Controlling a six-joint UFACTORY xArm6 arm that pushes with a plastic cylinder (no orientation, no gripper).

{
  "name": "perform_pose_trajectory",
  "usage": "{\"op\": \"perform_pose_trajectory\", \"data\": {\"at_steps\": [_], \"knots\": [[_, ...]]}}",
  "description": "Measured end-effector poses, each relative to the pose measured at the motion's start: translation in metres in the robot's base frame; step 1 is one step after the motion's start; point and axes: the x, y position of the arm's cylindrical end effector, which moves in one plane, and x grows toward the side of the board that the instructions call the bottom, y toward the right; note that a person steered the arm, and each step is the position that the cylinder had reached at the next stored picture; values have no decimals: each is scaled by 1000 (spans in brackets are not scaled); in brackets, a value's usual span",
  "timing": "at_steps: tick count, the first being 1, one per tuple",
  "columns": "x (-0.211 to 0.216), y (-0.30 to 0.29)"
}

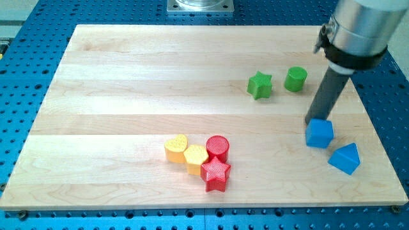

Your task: Move the green circle into the green star

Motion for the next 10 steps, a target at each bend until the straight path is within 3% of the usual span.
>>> {"op": "perform_pose_trajectory", "data": {"at_steps": [1,2,3,4,5,6,7,8,9,10], "knots": [[25,-18],[-21,-114],[-87,-168],[-123,-104],[-40,-74],[-38,-95],[-104,-86],[-85,-61],[15,-49],[-14,-71]]}}
